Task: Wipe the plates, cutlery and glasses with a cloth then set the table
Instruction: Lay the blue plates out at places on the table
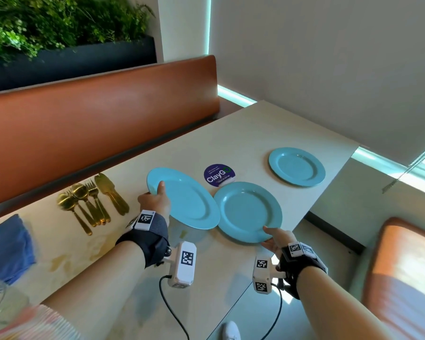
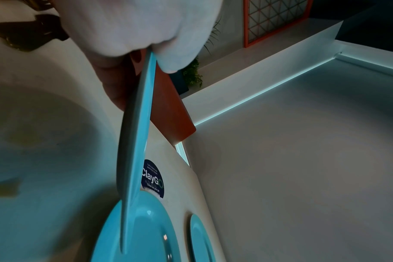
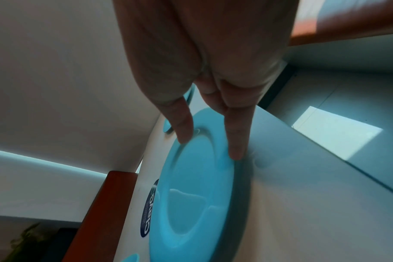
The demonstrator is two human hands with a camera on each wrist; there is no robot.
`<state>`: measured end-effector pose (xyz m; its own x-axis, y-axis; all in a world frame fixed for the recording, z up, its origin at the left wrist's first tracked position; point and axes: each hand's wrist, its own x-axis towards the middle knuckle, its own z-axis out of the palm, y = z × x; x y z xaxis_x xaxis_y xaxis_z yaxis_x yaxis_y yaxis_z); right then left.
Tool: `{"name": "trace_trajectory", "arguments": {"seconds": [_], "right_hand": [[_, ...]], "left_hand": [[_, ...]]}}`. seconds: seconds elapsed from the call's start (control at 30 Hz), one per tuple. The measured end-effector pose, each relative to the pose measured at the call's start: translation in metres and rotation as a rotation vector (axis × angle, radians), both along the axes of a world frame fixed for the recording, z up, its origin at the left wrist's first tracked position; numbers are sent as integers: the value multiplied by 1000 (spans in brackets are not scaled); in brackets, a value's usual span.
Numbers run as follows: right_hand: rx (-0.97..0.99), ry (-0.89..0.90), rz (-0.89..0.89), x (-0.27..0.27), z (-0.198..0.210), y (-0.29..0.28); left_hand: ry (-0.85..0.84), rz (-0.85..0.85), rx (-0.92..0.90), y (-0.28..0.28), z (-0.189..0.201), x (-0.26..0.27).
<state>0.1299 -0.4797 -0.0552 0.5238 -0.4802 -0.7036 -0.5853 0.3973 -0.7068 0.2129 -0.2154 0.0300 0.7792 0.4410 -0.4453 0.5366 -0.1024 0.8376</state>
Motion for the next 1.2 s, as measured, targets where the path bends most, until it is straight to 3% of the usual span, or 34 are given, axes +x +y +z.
{"name": "trace_trajectory", "arguments": {"seconds": [0.3, 0.37, 0.57, 0.7, 0.9, 1.2], "right_hand": [[-269, 223, 291, 0, 30, 1], [-256, 149, 275, 7, 40, 3], [29, -133, 181, 41, 68, 25], [114, -217, 152, 84, 76, 28], [154, -206, 147, 166, 75, 17], [114, -150, 129, 278, 54, 2]], "left_hand": [[-38, -41, -102, -8, 5, 4], [-59, -57, -134, -11, 7, 7], [-108, -124, -181, -26, 9, 24], [-100, -154, -212, -37, 5, 52], [-50, -65, -269, -41, -4, 115], [3, 39, -80, -34, -26, 192]]}}
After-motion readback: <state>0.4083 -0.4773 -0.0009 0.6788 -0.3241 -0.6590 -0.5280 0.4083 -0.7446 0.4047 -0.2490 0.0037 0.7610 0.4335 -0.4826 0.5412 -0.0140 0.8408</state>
